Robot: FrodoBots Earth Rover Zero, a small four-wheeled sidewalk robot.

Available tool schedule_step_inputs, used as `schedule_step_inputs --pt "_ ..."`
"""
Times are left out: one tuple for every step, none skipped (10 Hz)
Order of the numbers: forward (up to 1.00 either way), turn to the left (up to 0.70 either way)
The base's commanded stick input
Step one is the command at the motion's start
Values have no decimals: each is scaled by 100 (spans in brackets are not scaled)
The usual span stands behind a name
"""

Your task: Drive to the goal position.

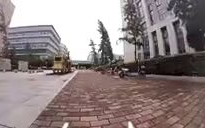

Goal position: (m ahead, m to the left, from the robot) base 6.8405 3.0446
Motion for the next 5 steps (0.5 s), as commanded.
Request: schedule_step_inputs --pt "45 0" --pt "45 0" --pt "45 0" --pt "45 0" --pt "45 0"
